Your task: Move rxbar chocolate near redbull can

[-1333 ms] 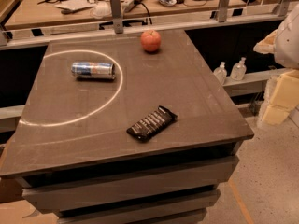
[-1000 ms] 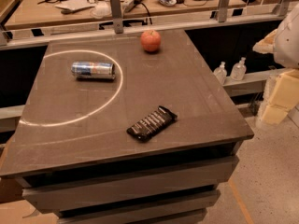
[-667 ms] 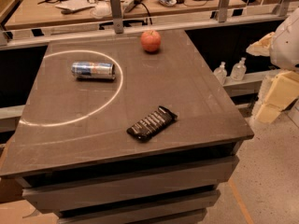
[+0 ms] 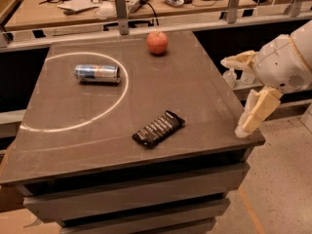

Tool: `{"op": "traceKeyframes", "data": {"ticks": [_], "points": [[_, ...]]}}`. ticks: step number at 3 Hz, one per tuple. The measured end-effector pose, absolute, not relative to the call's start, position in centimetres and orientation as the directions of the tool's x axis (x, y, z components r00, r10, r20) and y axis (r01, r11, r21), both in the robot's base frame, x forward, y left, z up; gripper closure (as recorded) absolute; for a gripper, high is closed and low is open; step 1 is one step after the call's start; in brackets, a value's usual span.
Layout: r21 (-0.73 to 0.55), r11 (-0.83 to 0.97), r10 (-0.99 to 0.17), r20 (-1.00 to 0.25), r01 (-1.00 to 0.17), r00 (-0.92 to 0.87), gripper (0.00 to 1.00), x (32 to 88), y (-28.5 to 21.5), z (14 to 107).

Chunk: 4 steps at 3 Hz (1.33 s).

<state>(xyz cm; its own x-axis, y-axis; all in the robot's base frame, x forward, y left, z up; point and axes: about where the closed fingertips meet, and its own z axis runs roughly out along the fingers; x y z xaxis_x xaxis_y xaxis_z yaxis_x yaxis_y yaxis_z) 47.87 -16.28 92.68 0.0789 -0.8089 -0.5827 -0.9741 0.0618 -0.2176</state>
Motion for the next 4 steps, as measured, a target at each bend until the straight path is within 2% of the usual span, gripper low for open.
{"op": "traceKeyframes", "data": {"ticks": [1,2,3,4], "points": [[-0.234,0.061,-0.821,-0.565,-0.97,0.085,0.0,47.8,-16.4,93.2],[-0.227,0.013,-0.768,-0.626,-0.974,0.135,0.0,48.6,-14.9,92.4],[-0.216,-0.138,-0.644,-0.722,-0.967,0.253,0.0,50.2,-11.5,90.7],[-0.209,-0.258,-0.555,-0.767,-0.943,0.322,0.0,51.2,-8.7,88.9]]}}
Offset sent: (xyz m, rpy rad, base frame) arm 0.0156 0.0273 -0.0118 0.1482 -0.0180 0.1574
